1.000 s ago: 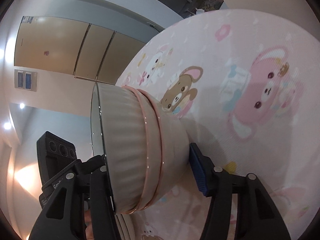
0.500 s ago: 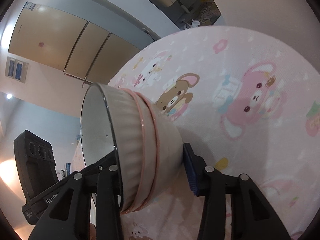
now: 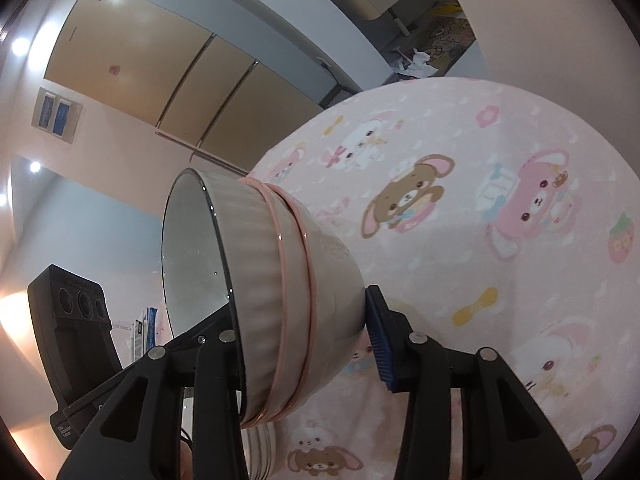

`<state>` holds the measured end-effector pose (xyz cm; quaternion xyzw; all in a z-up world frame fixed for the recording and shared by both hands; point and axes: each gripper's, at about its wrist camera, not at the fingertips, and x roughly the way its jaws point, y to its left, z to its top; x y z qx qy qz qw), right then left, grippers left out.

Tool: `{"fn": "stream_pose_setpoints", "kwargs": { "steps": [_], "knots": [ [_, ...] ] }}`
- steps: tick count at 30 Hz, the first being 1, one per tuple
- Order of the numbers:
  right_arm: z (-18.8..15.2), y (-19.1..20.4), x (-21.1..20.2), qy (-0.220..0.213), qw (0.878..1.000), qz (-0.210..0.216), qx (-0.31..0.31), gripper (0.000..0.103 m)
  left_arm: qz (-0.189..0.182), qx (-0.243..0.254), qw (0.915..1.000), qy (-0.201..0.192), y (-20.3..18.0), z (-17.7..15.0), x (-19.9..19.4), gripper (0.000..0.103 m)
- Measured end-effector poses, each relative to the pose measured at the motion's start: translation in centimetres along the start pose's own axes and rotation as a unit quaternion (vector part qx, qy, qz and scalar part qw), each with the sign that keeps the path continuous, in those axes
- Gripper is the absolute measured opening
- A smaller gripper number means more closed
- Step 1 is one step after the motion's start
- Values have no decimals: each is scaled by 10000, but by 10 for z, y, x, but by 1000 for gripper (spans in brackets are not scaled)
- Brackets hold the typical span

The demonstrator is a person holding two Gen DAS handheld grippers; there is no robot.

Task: Organize plates and bowls
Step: 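Lift the tilted bowl stack with both grippers over the plate stack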

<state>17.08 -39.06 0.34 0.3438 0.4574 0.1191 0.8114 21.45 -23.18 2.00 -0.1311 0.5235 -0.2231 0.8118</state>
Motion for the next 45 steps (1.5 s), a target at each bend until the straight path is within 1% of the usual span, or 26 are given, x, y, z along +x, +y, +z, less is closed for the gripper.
{"fn": "stream_pose_setpoints", "kwargs": {
  "steps": [6, 8, 12, 18, 23, 26, 29, 34, 38, 45],
  "knots": [
    [-15, 34, -1, 96, 9995, 82, -272, 41, 64, -18, 9998, -194, 11, -11, -38, 31],
    [-21, 46, 0, 151, 9992, 110, -343, 41, 50, -103, 9996, -240, 20, -16, -53, 31],
    [-36, 71, 6, 262, 9982, 188, -505, 41, 161, -134, 9991, -376, 34, -25, -74, 31],
    [-60, 112, 18, 418, 9955, 314, -786, 41, 287, -355, 9976, -518, 63, -42, -118, 31],
    [-77, 139, 34, 642, 9922, 471, -959, 41, 486, -480, 9952, -707, 87, -57, -149, 31],
    [-90, 152, 40, 725, 9901, 523, -1082, 41, 535, -585, 9939, -763, 100, -65, -165, 31],
    [-99, 163, 48, 801, 9883, 553, -1174, 41, 522, -707, 9932, -760, 113, -70, -175, 31],
    [-114, 171, 55, 924, 9860, 569, -1268, 41, 558, -747, 9924, -803, 124, -83, -183, 31],
    [-124, 168, 61, 1010, 9856, 542, -1246, 41, 550, -804, 9927, -707, 131, -93, -179, 31],
    [-134, 154, 76, 1201, 9850, 482, -1137, 41, 602, -878, 9930, -517, 142, -106, -161, 31]
  ]
}}
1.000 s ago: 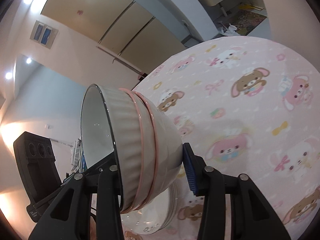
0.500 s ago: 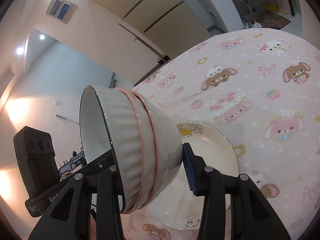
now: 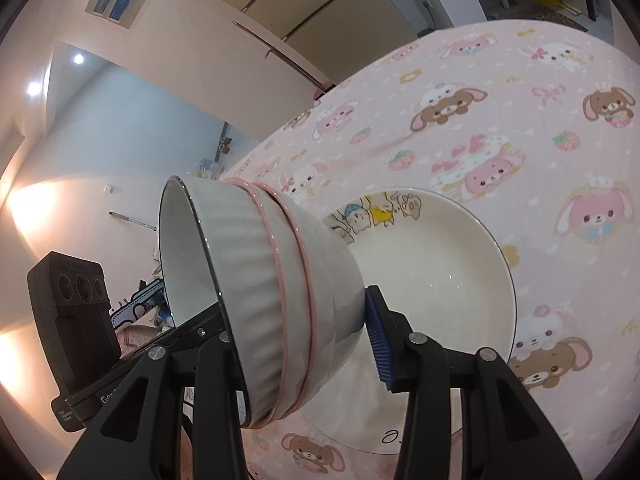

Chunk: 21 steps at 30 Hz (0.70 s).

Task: Organize plates and bowls
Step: 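Lift the tilted bowl stack with both grippers over the plate stack, then lower the bowl stack onto the plate stack with both grippers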

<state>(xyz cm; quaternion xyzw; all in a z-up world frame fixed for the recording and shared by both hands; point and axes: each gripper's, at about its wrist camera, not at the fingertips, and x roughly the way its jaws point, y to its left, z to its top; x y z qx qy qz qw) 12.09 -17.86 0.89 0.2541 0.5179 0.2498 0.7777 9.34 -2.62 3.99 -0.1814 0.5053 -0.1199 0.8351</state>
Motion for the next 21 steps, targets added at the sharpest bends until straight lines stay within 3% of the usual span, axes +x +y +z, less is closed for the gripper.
{"fn": "stream_pose_setpoints", "kwargs": {
  "steps": [21],
  "knots": [
    [-13, -26, 24, 257, 9995, -102, 178, 42, 98, -43, 9992, 376, 16, -14, 40, 31]
  ]
}}
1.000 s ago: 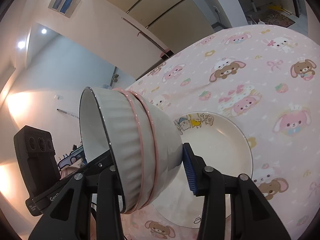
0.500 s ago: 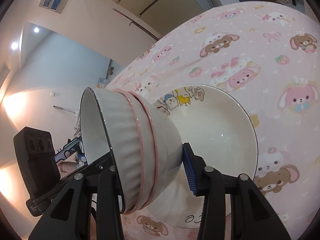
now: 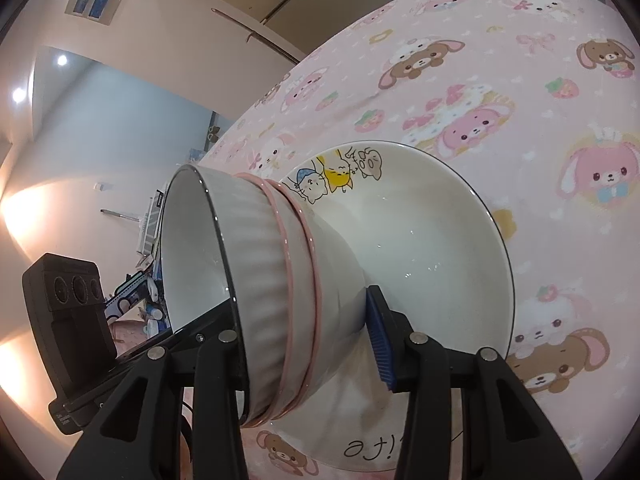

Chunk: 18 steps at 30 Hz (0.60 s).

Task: Organize plates and bowls
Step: 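Lower the bowl stack onto the plate stack with both grippers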

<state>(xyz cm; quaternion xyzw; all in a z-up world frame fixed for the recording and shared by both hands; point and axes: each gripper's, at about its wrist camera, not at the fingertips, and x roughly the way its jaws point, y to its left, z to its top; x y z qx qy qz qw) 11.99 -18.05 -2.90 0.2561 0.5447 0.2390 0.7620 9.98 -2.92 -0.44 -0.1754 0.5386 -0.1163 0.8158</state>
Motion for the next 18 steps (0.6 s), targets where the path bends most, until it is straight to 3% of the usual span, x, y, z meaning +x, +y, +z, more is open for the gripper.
{"fn": "stream_pose_setpoints", "kwargs": {
  "steps": [11, 18],
  "knots": [
    [-2, 10, 3, -63, 9995, -194, -240, 45, 23, 112, 9999, -75, 0, 0, -1, 31],
    [-8, 18, -3, -257, 9959, -605, -619, 47, 145, 243, 9994, -185, -8, 1, 0, 32]
  ]
}}
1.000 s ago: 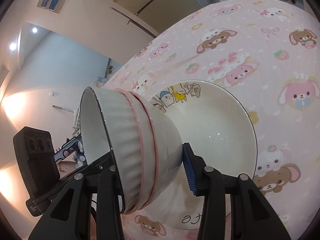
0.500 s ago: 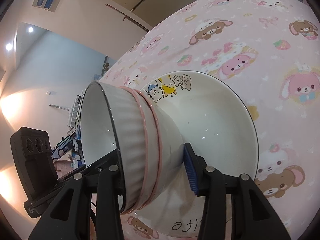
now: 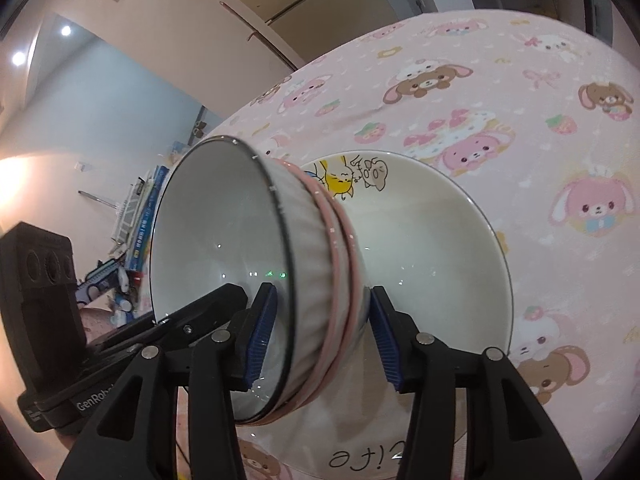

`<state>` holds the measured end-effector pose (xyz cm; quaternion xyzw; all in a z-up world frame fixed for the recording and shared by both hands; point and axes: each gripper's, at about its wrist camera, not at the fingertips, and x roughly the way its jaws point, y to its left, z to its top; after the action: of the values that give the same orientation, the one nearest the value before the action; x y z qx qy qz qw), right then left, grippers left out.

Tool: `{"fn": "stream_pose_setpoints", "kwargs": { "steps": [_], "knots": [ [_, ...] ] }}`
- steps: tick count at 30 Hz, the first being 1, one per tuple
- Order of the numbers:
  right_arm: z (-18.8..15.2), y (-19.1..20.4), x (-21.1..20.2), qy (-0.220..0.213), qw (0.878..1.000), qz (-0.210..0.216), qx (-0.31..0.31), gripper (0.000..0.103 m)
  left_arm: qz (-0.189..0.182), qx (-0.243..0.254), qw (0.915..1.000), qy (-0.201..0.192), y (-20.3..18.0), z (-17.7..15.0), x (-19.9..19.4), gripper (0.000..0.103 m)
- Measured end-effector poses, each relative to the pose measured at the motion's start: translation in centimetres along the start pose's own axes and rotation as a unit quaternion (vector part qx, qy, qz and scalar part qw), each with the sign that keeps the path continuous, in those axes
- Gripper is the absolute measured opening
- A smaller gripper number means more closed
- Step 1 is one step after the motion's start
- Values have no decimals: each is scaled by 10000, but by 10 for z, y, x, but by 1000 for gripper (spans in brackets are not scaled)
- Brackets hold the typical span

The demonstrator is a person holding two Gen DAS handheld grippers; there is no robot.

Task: Organize plates and bowls
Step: 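Lower the bowl stack onto the plate stack with both grippers, then open both grippers and pull them back from the bowl stack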

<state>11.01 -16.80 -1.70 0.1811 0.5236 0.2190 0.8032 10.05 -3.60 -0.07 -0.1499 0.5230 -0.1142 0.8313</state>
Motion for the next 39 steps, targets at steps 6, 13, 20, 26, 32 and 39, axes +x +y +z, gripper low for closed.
{"fn": "stream_pose_setpoints", "kwargs": {
  "steps": [6, 13, 20, 26, 32, 39],
  "knots": [
    [2, 12, -21, -501, 9974, -290, -426, 46, 12, 78, 9999, -79, 0, 0, 0, 34],
    [1, 22, -34, -809, 9930, -446, -729, 46, 297, 445, 9953, -806, -8, -6, -23, 63],
    [-9, 39, -65, -1626, 9768, -797, -1140, 56, 672, 854, 9705, -2151, -15, -20, -71, 74],
    [-34, 64, -118, -2839, 9336, -1209, -1820, 74, 976, 1195, 9201, -3601, -23, -51, -127, 85],
    [-62, 73, -168, -3761, 9001, -864, -2020, 100, 1117, 1489, 8695, -4575, -34, -85, -176, 94],
    [-97, 85, -194, -4854, 8362, -993, -2349, 103, 1183, 1633, 8193, -5368, -34, -121, -201, 103]
  ]
}}
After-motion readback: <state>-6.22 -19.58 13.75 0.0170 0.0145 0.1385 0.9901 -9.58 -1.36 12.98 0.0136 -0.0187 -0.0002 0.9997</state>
